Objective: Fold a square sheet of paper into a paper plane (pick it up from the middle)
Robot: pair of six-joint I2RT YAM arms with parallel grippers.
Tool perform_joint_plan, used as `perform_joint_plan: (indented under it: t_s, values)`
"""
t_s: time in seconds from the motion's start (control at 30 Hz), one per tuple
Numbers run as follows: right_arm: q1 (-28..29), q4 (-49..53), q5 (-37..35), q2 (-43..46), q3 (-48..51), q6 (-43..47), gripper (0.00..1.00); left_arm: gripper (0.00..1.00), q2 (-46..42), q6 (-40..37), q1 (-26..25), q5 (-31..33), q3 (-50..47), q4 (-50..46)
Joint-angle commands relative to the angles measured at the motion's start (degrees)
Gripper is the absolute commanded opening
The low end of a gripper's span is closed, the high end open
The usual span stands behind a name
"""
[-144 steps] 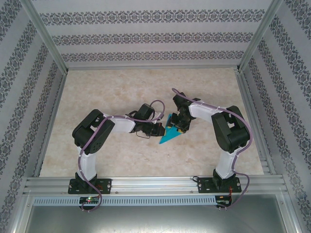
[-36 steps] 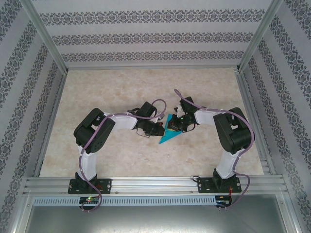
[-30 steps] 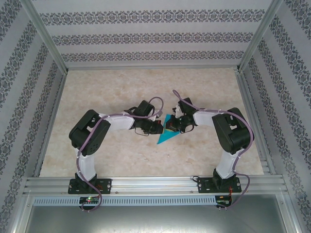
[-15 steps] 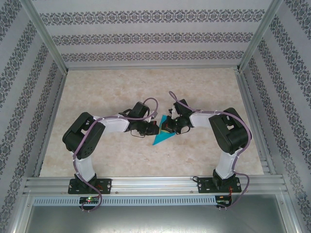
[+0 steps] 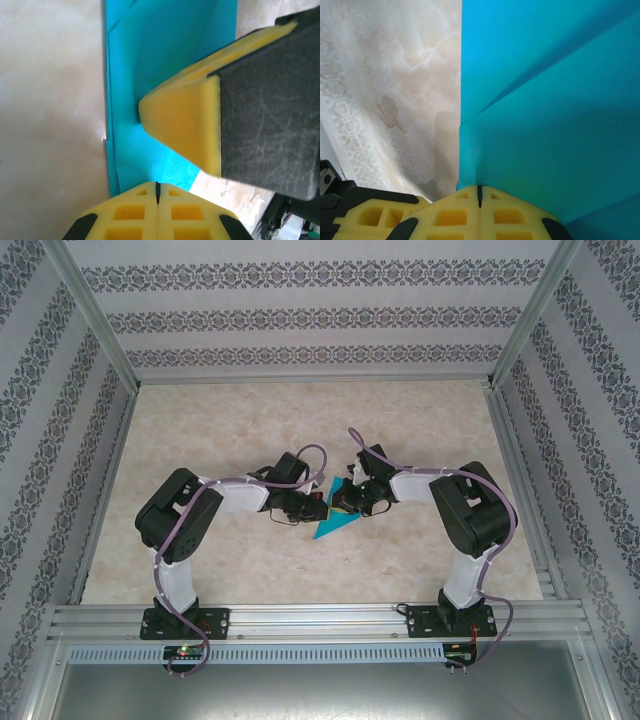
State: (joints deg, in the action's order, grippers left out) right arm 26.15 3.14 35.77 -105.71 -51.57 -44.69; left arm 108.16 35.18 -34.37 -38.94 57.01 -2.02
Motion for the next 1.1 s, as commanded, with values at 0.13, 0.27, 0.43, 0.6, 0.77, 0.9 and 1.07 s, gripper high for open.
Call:
perform_joint_plan:
  t_s: [0.13, 0.27, 0.43, 0.6, 0.77, 0.9, 1.07]
  values:
    - [0.73, 2.47, -2.02, -1.63, 0.17, 1.09, 0.00, 0.00, 2.34, -2.90, 0.00, 2.55, 2.94, -7.72]
    - [-0.49, -0.28, -0.69, 0.48, 0.80, 3.22, 0.00, 0.00, 4.02, -5.00, 0.00, 4.39, 3.49, -14.64]
    - [-2.54, -5.42, 0.65, 5.83, 3.69, 5.28, 0.00, 0.00, 4.63, -6.48, 0.00, 5.77, 3.50, -17.47]
    - [-2.62, -5.87, 0.52, 8.25, 5.44, 7.09, 0.00, 0.00, 5.01, -6.96, 0.00, 5.72, 4.25, -18.02]
    - [-1.58, -6.10, 0.61, 5.71, 5.11, 6.87, 0.00, 0.00, 5.13, -6.95, 0.03, 5.54, 4.45, -18.11]
    - [-0.45, -5.79, 0.48, 3.50, 3.85, 7.07, 0.00, 0.00, 5.40, -6.79, 0.08, 5.28, 4.59, -18.02]
    - [-0.64, -4.24, 0.18, 0.90, 2.59, 8.14, 0.00, 0.00, 5.58, -7.36, 0.04, 5.25, 4.88, -19.04]
